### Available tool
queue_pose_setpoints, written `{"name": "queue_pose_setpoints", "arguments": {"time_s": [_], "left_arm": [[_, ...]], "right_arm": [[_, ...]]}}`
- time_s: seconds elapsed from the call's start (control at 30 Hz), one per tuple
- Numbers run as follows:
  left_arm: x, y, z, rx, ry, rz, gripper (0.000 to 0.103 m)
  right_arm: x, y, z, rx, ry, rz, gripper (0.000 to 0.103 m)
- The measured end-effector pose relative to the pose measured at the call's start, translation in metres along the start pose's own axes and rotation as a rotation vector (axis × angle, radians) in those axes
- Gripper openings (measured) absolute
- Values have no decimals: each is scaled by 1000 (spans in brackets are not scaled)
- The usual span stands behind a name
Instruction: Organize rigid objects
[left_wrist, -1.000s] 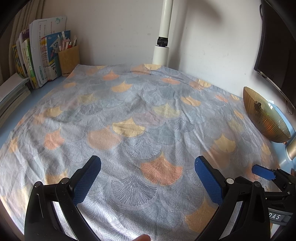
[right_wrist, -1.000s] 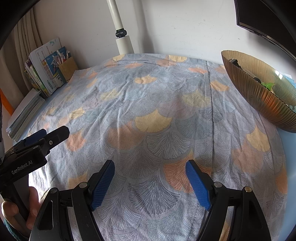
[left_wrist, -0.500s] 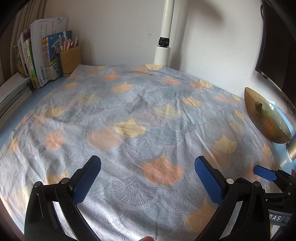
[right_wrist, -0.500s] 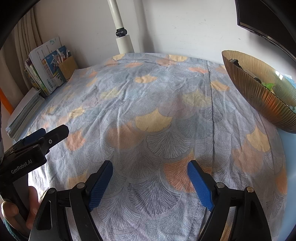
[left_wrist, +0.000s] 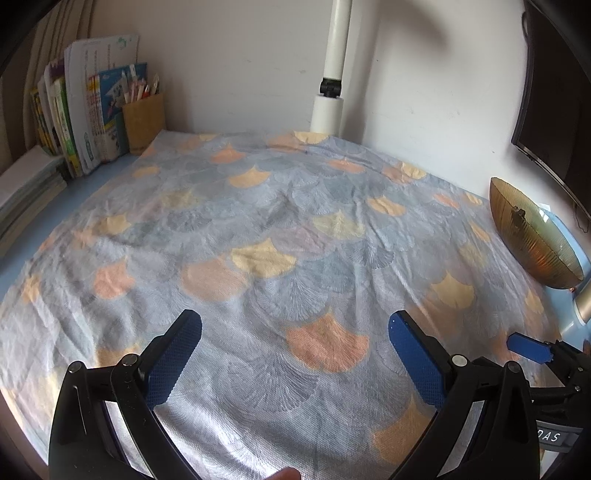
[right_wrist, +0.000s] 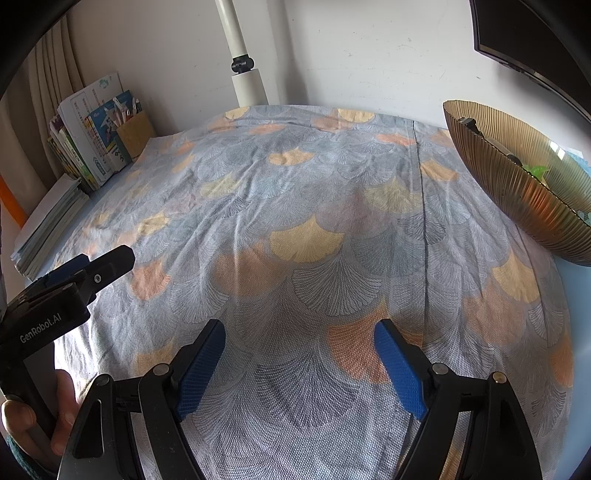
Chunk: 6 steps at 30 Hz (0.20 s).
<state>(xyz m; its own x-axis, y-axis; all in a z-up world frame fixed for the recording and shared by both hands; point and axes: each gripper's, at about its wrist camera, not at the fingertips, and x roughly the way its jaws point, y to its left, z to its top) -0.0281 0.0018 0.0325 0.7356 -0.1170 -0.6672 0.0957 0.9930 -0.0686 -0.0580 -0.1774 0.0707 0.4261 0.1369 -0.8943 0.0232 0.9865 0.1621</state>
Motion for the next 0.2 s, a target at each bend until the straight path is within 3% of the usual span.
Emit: {"name": "queue_pose_setpoints", "arguments": {"time_s": [0.13,0.2], "left_arm": [[-16,-6,-1,31,-114,37,101],[-14,-9,-1,50,-105,50,101]], "right_arm": [[0,0,0,0,0,0,82],[0,0,0,0,0,0,82]]}}
